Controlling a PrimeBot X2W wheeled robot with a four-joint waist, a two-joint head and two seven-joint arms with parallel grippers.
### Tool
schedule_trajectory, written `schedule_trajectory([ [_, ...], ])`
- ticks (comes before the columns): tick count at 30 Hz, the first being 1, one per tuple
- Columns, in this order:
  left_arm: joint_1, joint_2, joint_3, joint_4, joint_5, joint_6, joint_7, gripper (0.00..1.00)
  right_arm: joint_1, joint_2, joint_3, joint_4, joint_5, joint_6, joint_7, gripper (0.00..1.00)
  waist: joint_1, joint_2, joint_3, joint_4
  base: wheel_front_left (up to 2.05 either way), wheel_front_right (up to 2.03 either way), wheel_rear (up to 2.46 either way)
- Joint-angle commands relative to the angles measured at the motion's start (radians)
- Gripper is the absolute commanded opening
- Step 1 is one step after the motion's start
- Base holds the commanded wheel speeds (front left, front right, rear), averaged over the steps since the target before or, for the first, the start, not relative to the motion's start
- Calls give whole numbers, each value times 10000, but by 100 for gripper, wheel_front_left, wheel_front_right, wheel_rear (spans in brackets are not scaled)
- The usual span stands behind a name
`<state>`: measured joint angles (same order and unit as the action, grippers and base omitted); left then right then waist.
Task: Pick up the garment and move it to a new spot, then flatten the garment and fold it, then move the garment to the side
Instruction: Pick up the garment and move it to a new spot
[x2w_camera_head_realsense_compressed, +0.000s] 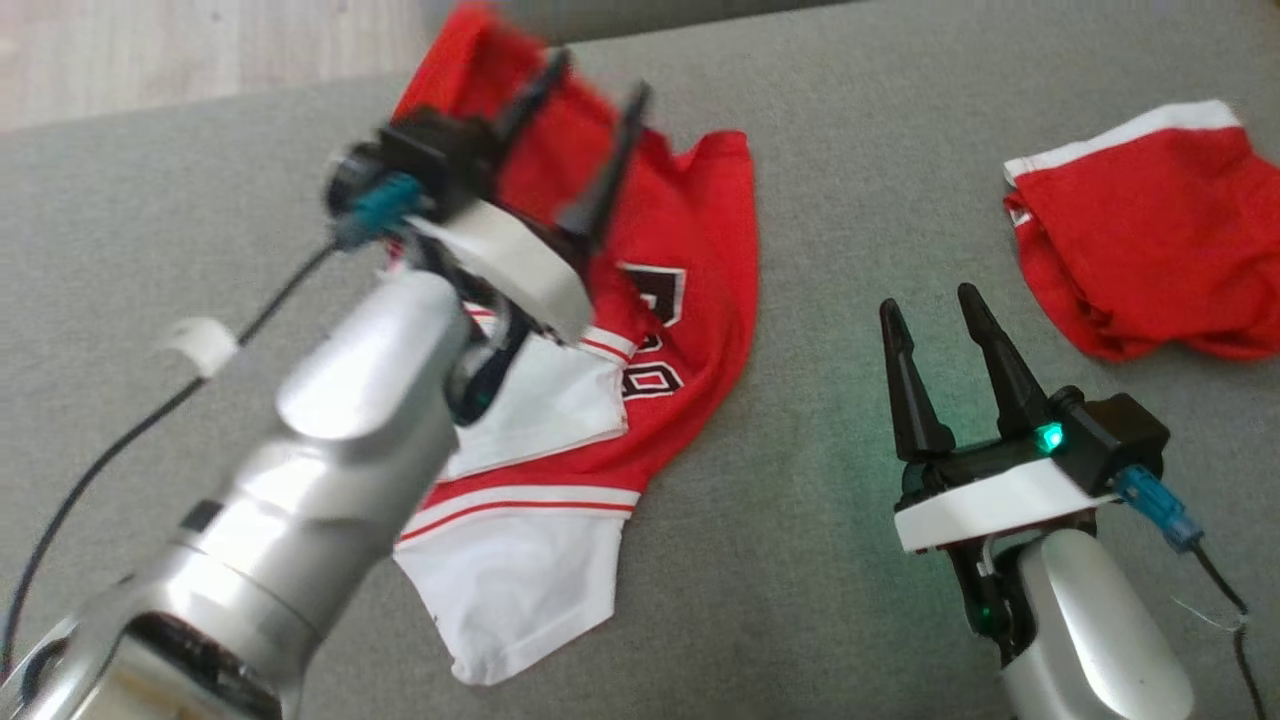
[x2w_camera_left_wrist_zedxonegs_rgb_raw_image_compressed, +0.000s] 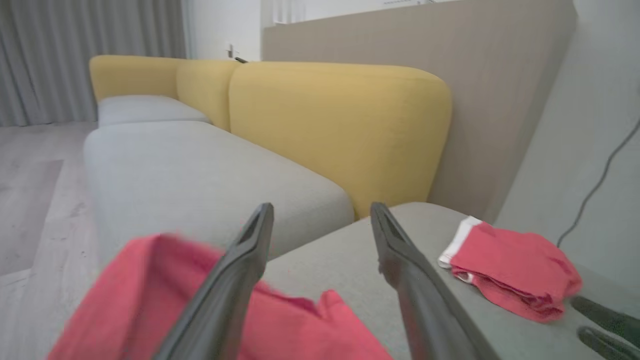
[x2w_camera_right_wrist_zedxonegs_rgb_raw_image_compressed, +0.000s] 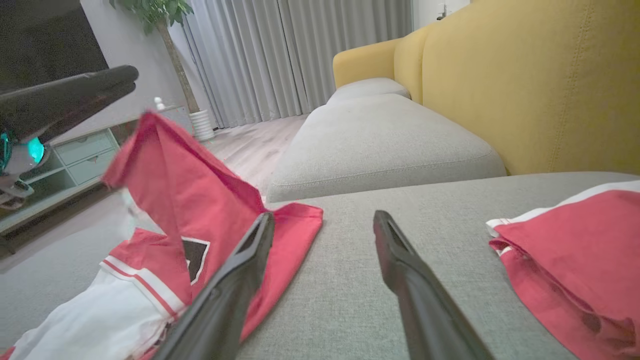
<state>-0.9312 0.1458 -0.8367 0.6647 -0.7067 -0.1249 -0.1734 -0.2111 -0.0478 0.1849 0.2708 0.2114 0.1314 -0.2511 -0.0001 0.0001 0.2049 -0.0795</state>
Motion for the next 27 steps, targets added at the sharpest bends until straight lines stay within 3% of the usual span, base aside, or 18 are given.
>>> schedule_trajectory([
  [1,-356,270,83,-385,-167,-55,123,100,-152,-24,234,-280,60,-7,-107,100,1,-1,-117,56,0,0,0],
  [9,-299,911,-1133,-635,-1224,-56,1261,100,-96,-24,519,-209,372,-7,-107,100,1,-1,-252,-209,0,0,0],
  [13,-96,570,108,-727,-3536,-56,1566,100,-117,-24,533,-200,488,-7,-107,100,1,-1,-244,-331,0,0,0],
  [17,-380,652,548,-598,-4135,-40,1912,100,-112,-24,506,-203,589,-7,-107,100,1,-1,-284,-366,0,0,0],
  [27,-309,1792,314,-182,-2638,828,497,100,83,-24,322,-265,675,-7,-107,100,1,-1,-622,-17,0,0,0],
])
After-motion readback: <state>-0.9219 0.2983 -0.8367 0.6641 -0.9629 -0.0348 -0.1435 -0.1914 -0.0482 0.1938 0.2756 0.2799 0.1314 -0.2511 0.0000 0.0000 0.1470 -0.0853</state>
